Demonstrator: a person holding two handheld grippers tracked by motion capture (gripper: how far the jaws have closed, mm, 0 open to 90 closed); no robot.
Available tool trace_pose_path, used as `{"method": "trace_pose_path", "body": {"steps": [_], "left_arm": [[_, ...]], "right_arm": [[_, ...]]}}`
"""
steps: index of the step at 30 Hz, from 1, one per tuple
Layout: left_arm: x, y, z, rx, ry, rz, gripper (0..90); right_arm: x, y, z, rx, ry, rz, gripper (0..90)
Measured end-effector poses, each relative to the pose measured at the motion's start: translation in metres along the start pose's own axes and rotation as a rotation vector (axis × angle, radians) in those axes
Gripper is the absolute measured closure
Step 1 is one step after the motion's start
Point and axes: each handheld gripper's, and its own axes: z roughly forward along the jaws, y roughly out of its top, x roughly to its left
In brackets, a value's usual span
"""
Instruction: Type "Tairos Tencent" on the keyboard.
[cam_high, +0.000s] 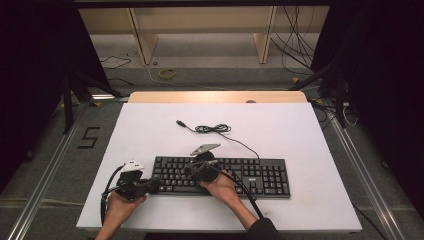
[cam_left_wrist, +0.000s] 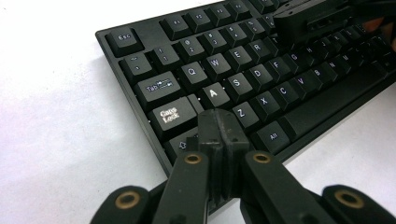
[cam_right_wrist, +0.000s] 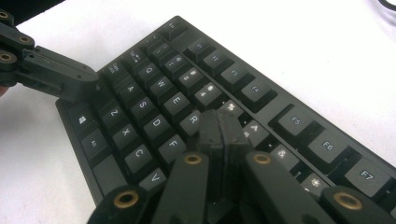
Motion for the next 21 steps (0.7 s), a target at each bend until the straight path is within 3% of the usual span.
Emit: {"method": "trace_pose_path", "body": {"steps": [13,21], "left_arm": [[-0.0003,-0.0005,0.0030,0.018,0.006,-0.009,89.2],[0.0006,0.0000,0.0030,0.021,-0.004,-0.022,89.1]], "right_arm": [[0.0009,-0.0015,0.0035,0.010,-0.008,-0.012,90.0],[-0.0001,-0.0013,0.0032,0.010,-0.002,0.006,90.0]]}}
